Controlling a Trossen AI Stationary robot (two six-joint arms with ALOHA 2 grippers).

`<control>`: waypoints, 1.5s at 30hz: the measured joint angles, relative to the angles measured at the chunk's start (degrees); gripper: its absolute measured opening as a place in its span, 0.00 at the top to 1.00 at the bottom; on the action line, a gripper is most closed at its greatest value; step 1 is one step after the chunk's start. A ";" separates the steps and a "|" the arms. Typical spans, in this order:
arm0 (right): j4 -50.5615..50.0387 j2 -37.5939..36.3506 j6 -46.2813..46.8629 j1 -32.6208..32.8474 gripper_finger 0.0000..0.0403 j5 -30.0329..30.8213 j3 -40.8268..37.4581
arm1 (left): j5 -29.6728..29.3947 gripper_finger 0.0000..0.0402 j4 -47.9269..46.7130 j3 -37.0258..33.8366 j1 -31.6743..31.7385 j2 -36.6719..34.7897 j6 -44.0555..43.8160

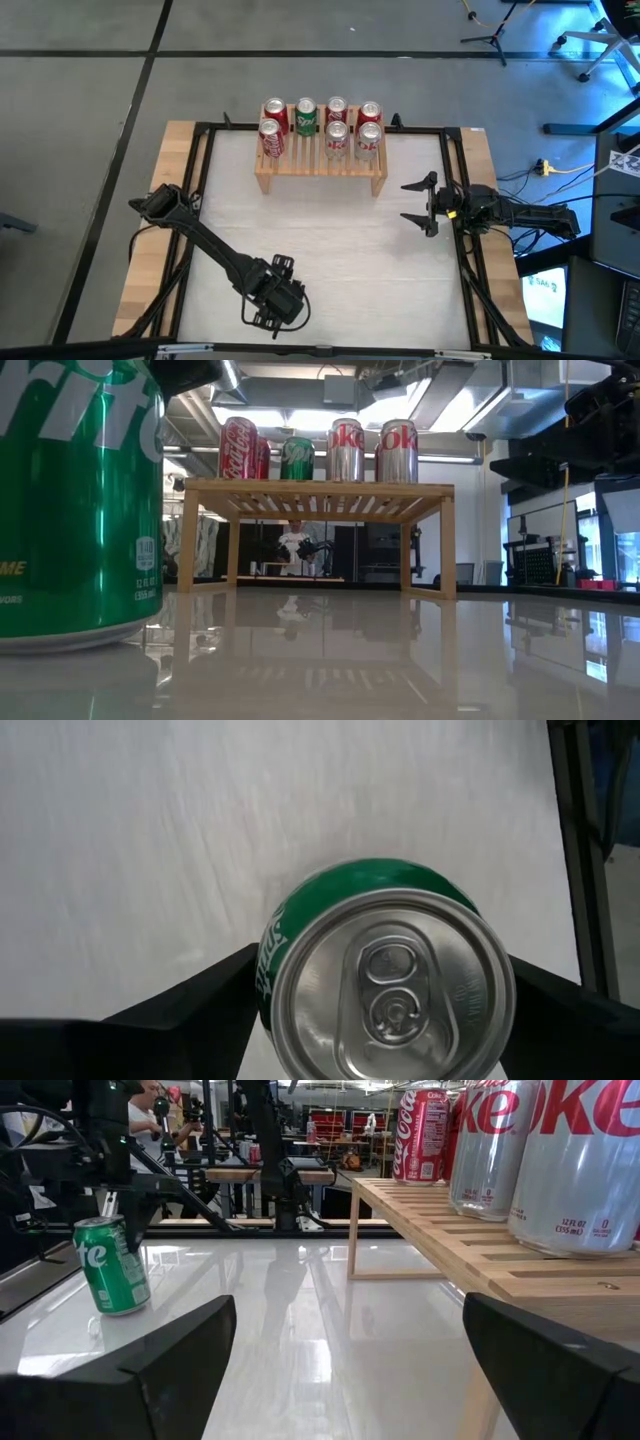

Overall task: Place canned beverage on shelf
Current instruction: Put the green soda can in line with the other green soda can on the shelf

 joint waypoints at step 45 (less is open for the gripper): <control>0.00 0.00 0.13 0.01 0.04 0.00 -0.02 | -0.53 0.21 2.04 -0.04 -0.02 0.09 0.04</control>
